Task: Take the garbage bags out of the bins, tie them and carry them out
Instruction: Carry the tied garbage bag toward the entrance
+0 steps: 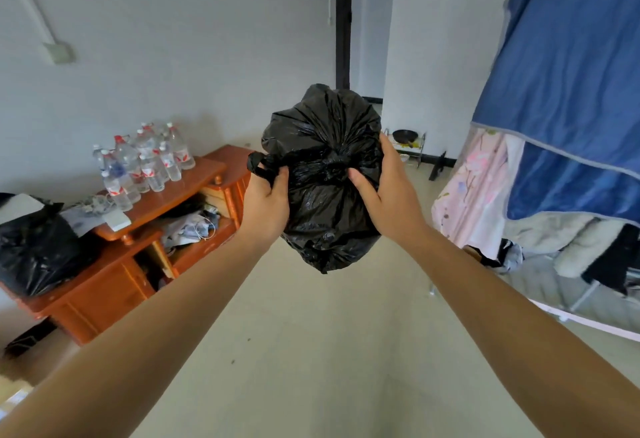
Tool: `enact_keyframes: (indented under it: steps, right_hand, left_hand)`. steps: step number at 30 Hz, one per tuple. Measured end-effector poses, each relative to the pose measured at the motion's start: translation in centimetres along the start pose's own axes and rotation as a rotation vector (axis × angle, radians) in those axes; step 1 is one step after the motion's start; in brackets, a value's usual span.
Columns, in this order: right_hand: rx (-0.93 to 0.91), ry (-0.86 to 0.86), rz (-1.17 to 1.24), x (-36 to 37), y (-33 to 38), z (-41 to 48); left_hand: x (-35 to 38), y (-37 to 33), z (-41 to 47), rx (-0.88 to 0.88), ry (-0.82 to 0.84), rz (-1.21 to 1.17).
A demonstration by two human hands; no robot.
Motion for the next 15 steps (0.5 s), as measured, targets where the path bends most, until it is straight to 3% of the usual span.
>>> enact_keyframes:
  steps: [10,15]
  right_hand:
    - [-0.007,0.091,0.042,19.7,-13.3,20.6]
    - [0.013,0.090,0.018,25.1,-18.1,32.4]
  left_hand:
    - [2.2,15.6,24.9,-0.044,-0.065,0.004]
    - [5.0,19.4,39.4,-0.049,-0.013,0.028]
Point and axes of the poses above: each hand's wrist, its own z-axis towards the middle knuckle, its own x-axis out of the palm, y = z × x, the point moved 7 cm from there along z, towards the middle knuckle, and after that the axes turned 2 degrees about -y, right-handed, at the moved point
